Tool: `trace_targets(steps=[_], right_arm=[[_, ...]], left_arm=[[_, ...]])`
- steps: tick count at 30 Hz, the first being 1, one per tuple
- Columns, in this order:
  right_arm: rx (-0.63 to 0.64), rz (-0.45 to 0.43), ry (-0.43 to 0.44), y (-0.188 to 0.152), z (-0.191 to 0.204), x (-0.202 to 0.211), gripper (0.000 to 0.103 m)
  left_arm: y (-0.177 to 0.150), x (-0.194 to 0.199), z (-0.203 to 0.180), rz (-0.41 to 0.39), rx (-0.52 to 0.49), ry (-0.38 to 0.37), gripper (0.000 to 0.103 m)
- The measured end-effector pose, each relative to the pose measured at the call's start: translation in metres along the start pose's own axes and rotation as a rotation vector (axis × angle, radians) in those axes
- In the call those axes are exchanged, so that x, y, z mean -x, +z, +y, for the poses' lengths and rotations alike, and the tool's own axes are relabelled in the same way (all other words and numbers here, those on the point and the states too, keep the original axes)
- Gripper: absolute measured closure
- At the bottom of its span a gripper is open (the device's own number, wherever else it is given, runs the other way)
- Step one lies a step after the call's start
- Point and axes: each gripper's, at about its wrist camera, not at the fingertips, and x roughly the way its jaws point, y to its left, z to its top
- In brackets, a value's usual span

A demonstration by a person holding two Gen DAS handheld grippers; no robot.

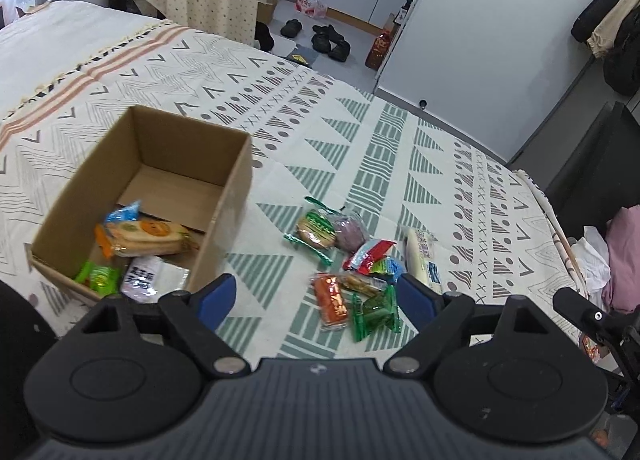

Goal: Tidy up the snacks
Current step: 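Release both snacks into the box and move the left gripper back to the pile, then grasp the red candy bar with left gripper while right grasps the white blueberry cake packet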

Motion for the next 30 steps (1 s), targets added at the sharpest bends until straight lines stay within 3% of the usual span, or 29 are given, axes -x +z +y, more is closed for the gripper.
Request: trace_targets(steps=[8,17,30], right_arm=[[-0.007,0.043,-0.025,0.004,-0.02,-0.019,0.027],[0.004,0.113,-0.066,0.004,-0.034,-0.051,0.038],[0.032,0.195,-0.131,0.002,-0.045,-0.106,0.041]], left_arm=[[-0.004,-0.043,-0.008,0.062,0.04,-0.004,0.045],[-0.01,-0.093,-0.008,0.143,0.073,0.007,0.064],[-0.013,-0.158,-0.003,0.256,0.108,0.017,0.07]])
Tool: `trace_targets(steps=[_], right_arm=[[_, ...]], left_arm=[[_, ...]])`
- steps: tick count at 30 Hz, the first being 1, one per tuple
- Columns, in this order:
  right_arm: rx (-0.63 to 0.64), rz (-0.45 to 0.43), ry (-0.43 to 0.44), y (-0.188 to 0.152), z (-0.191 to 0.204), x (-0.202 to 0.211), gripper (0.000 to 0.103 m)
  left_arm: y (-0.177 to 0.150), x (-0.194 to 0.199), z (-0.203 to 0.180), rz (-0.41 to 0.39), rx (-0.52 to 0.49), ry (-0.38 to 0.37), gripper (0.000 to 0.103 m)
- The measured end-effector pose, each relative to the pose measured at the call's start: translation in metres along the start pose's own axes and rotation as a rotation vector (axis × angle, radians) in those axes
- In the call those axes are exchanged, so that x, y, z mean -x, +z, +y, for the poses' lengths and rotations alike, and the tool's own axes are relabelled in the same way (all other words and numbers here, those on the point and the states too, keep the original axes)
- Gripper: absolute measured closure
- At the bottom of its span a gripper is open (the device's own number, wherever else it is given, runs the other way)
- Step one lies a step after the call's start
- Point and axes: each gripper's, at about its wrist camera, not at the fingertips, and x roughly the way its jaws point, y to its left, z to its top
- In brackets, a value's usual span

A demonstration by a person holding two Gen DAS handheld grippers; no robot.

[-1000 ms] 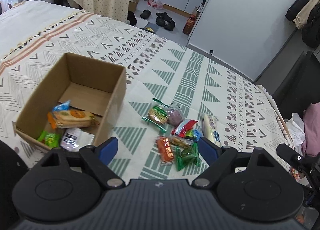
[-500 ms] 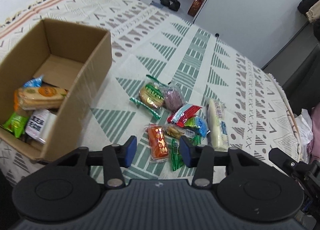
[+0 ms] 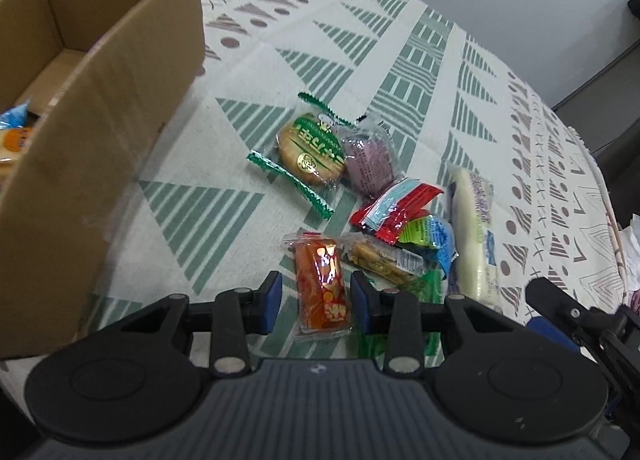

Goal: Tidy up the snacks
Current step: 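Grasp the red candy bar with left gripper while right grasps the white blueberry cake packet, then carry the red candy bar and white cake packet over the box with both grippers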

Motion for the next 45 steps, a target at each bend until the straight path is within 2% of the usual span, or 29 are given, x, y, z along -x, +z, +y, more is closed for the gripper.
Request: trace_targets(steps=[8,16,19,20,24,27,37,45], right_arm=[[0.038,0.031,-0.043,0.007,0.003,-0.035,0.041],[0.087,0.067,-0.096,0.009,0.008,-0.066,0.041],[0.131,0.082,-0.111,0.006,0.014,-0.069,0.047],[0.142,0.091,-0.116,0.005,0.015,-0.069,0.056],[0.141,0.113,-0.106,0.002,0.016,-0.063,0.066],[0.143,0.113,-0.098,-0.001,0.019,-0.055,0.068],[0.106,0.029,-0.007,0.001,0.02,-0.012,0.07],[0.111,-0.025,0.082,0.003,0.039,0.008,0.07]], left_arm=[[0.006,-0.011,-0.001,0.025,-0.009,0.032,0.084],[0.009,-0.005,0.005,0.024,0.002,0.029,0.086],[0.008,0.001,0.007,0.014,0.005,0.026,0.086],[0.008,0.004,0.008,0.009,0.006,0.025,0.086],[0.007,0.018,0.009,-0.024,0.006,0.022,0.086],[0.006,0.03,0.01,-0.049,0.008,0.021,0.086],[0.002,0.079,0.014,-0.147,0.017,0.019,0.086],[0.003,0.118,0.031,-0.215,0.039,0.024,0.086]])
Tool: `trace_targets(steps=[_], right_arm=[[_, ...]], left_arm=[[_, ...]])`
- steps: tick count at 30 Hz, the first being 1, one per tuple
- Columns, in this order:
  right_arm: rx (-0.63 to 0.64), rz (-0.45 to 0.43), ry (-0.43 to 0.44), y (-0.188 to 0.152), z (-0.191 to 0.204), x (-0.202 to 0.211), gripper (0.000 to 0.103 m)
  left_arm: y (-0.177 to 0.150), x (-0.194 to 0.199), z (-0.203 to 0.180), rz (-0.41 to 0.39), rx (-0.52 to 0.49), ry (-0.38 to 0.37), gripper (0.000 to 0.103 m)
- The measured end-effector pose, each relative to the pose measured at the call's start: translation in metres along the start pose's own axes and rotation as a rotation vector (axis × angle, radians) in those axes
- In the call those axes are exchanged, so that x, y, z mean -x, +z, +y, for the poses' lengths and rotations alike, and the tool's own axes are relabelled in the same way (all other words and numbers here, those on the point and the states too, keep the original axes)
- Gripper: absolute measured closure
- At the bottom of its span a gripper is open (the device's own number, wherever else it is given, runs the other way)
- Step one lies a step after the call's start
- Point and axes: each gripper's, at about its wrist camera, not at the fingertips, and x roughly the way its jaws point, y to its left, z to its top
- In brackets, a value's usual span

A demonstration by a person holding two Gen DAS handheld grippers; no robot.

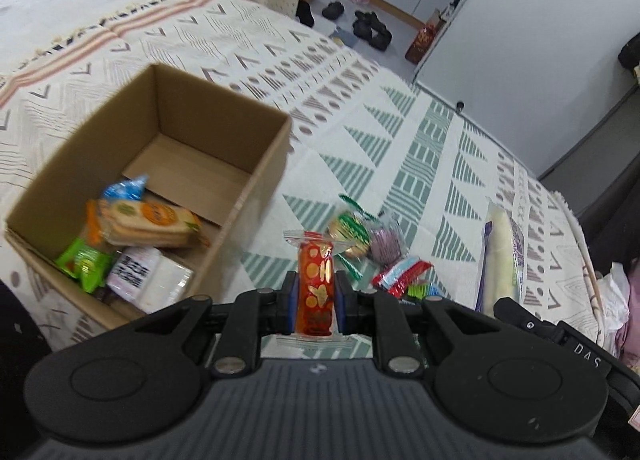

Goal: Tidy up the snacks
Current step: 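Carry the red candy bar and white cake packet over the box with both grippers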

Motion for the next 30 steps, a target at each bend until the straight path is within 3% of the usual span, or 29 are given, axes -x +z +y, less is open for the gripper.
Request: trace_targets(steps=[14,30], right_arm=[[0.043,-0.058,0.064,-0.002,0.049,0.012,0.07],[0.15,-0.053,0.115,-0.027,0.125,0.006,0.07]], left_arm=[[0.024,0.047,0.043,-0.085,0.059,0.002,0.086],[0.049,0.063,0.11,-0.116,0.165,0.017,0.086]])
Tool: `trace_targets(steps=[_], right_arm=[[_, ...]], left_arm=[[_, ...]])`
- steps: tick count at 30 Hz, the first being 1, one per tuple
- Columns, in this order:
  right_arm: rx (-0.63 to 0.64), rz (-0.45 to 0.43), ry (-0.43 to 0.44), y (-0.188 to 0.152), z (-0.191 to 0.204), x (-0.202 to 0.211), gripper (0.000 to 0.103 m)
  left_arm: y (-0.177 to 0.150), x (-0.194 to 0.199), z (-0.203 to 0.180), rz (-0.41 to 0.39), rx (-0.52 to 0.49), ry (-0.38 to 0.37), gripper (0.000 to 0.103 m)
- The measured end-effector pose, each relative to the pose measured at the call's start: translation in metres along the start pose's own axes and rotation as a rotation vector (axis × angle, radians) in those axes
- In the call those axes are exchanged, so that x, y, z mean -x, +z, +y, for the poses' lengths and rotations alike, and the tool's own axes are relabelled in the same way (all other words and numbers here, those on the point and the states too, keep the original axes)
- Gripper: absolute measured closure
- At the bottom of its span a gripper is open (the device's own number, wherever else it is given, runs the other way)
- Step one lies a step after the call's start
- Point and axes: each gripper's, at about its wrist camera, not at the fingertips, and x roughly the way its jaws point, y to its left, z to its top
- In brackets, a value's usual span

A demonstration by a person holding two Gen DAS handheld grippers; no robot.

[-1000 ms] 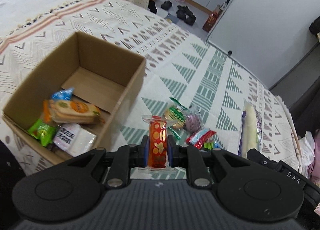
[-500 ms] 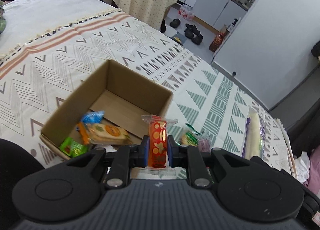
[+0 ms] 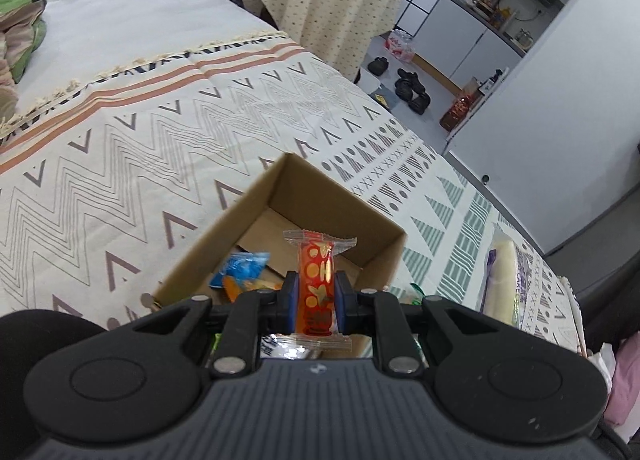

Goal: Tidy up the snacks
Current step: 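Carry the red candy bar and white cake packet over the box with both grippers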

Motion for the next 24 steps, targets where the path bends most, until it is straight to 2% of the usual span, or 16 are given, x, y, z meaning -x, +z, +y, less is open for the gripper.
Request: trace_targets(steps=[12,24], right_arm=[[0.037,0.049,0.035,-0.016,0.041,-0.031,0.07],[0.039,0.08,0.025,-0.027,0.07,-0.064,0.07]], left_arm=[[0.016,-0.016,0.032,0.042,0.032,-0.018,0.086],[0.038,-0.029,0.048,0.079,0.024,-0.025,0.086]])
